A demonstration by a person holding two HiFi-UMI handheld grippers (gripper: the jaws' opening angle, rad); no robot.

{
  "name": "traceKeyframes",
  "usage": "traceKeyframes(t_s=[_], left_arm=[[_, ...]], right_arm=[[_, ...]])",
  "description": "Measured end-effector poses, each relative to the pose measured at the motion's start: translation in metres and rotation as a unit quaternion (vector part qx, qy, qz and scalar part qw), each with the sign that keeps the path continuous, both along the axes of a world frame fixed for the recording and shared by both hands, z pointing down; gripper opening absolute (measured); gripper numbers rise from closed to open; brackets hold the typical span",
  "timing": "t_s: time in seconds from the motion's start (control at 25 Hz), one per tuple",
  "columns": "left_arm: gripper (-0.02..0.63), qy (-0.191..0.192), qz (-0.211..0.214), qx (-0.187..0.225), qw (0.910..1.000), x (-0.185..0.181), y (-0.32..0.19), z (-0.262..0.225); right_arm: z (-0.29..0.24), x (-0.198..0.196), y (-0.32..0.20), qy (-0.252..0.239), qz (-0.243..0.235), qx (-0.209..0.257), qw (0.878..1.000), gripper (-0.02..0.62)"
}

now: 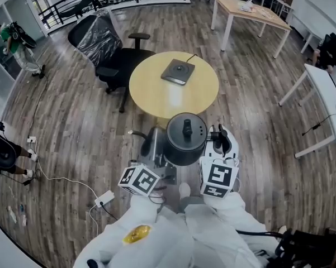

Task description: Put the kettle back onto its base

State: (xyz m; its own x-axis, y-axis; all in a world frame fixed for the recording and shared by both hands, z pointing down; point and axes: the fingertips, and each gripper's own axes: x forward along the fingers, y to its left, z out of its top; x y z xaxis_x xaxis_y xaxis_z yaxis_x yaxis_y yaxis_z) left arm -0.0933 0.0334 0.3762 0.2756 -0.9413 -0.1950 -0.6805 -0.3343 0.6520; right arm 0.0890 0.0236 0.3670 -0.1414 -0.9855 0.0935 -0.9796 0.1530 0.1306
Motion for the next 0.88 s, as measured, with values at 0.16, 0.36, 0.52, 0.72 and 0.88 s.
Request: traceKeyframes(t_s=[0.16,0.36,0.52,0.72,0.88], left_arm=[[0.043,-0.005,-0.007,0.001,1.0000,0.002,-0.042,-0.003],[0.043,-0.003,-0.005,0.005,1.0000,0.013,-0.094,-0.004],[0.043,-0.004,-0.005,0.005,1.0000,0.021,-0.129,-0.003],[0.043,-0.001,-0.012,0.013,0.9998,0.030,-0.160,-0.009],[0.043,0.000,-0.016,0.013,0.9998,0.034,-0.177,-0.008]], right_arm=[[-0.002,0.001,-0.044,-0.005,-0.007,0.001,1.000,0.072],[-0.003,0.013,-0.095,-0.006,-0.003,0.006,1.000,0.072],[-0.003,0.022,-0.129,-0.005,-0.001,0.009,1.000,0.072],[-0.009,0.030,-0.161,-0.002,-0.007,0.014,1.000,0.072],[-0.009,0.034,-0.181,-0.002,-0.008,0.016,1.000,0.072]])
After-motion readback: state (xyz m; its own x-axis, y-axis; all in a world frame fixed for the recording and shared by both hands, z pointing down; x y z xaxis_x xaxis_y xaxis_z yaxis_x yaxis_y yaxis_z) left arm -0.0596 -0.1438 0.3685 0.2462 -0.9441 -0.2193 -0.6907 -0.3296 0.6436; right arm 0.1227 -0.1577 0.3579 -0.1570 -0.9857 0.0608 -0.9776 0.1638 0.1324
